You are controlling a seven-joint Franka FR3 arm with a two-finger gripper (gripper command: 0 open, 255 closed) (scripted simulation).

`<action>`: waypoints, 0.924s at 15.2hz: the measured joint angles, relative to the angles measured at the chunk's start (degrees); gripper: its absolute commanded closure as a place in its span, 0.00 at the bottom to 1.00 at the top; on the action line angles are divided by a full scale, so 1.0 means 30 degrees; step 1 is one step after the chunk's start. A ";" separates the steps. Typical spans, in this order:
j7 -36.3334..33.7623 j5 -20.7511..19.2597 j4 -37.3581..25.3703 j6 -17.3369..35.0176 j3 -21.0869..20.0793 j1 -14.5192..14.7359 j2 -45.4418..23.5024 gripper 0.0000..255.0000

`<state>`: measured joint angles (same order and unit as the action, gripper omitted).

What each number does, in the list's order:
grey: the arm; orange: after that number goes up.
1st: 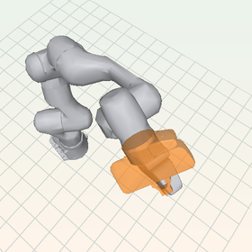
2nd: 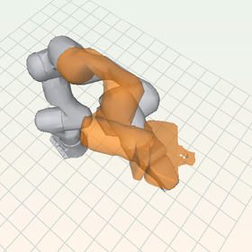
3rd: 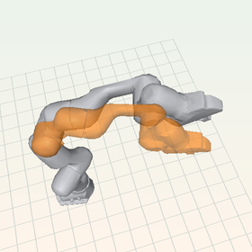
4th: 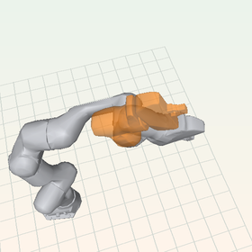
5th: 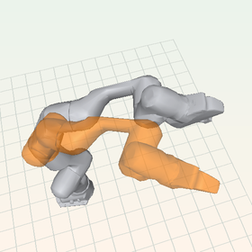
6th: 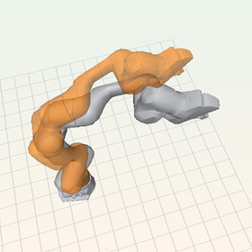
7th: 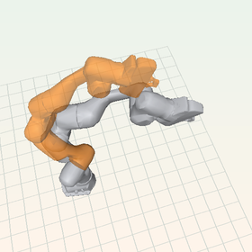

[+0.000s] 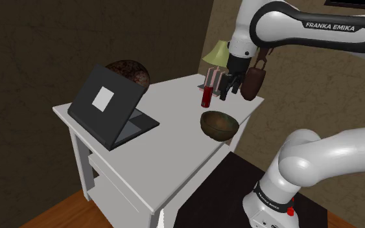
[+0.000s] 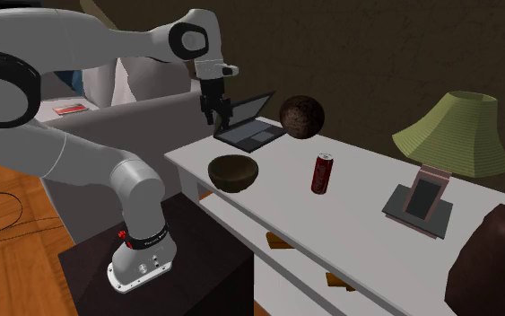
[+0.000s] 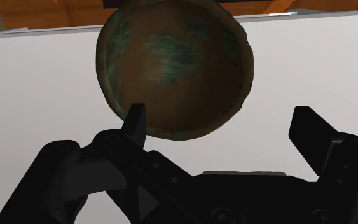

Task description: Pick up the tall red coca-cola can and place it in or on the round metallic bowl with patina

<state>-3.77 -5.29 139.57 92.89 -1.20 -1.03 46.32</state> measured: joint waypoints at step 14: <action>0.5194 -0.1401 -0.2999 0.4266 0.4579 -0.0931 -0.6407 0.00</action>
<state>11.81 -9.49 130.57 105.69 12.54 -3.82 27.10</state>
